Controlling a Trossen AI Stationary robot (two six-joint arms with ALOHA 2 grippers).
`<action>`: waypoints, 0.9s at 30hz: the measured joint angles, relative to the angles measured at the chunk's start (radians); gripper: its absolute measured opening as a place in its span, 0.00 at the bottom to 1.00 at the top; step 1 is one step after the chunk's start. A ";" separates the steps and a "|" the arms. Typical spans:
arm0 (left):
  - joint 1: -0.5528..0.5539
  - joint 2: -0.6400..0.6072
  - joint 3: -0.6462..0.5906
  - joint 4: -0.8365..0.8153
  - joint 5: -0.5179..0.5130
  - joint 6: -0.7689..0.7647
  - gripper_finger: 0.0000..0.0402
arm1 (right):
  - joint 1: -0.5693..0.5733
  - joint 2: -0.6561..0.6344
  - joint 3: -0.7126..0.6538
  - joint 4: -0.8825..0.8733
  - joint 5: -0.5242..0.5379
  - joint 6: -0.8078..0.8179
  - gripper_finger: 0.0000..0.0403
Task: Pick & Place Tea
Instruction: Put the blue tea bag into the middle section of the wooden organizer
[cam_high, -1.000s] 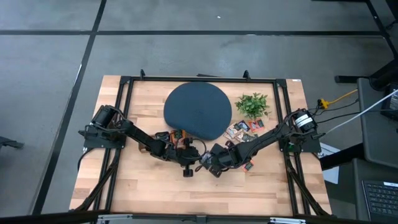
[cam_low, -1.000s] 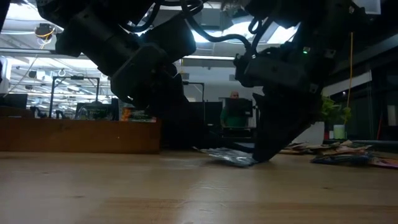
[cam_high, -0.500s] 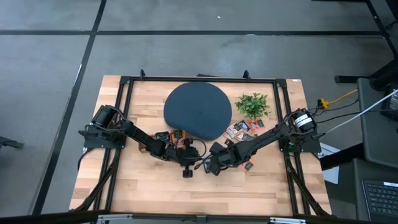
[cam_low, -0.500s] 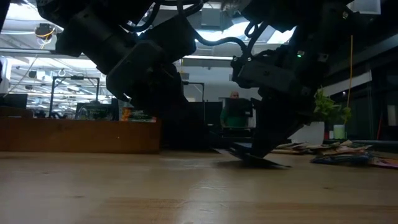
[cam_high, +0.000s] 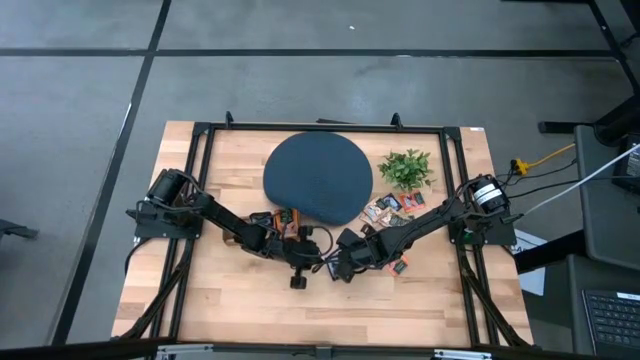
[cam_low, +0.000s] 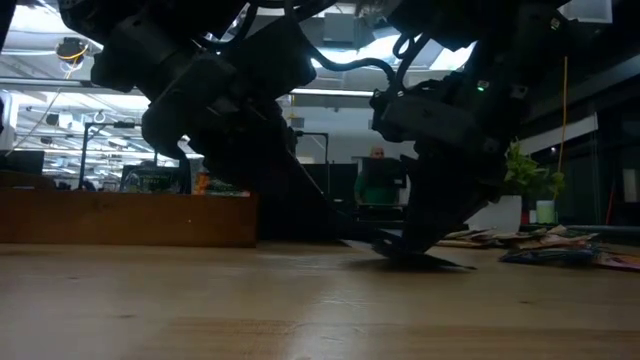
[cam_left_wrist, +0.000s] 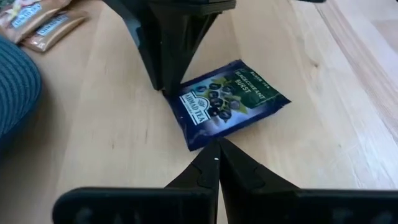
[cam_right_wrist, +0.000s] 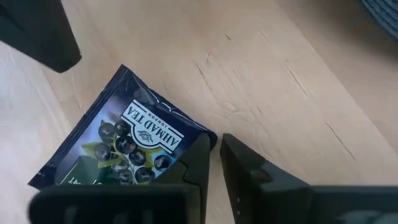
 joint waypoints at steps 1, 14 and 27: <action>0.000 0.000 0.000 0.000 0.000 0.000 0.01 | 0.000 0.000 0.000 0.001 -0.001 0.006 0.13; 0.000 0.000 0.000 0.000 -0.001 0.000 0.01 | 0.001 0.000 0.000 0.011 -0.004 0.024 0.27; -0.027 -0.024 0.000 -0.001 -0.004 0.119 0.01 | 0.000 -0.018 0.043 0.026 0.032 -0.086 0.27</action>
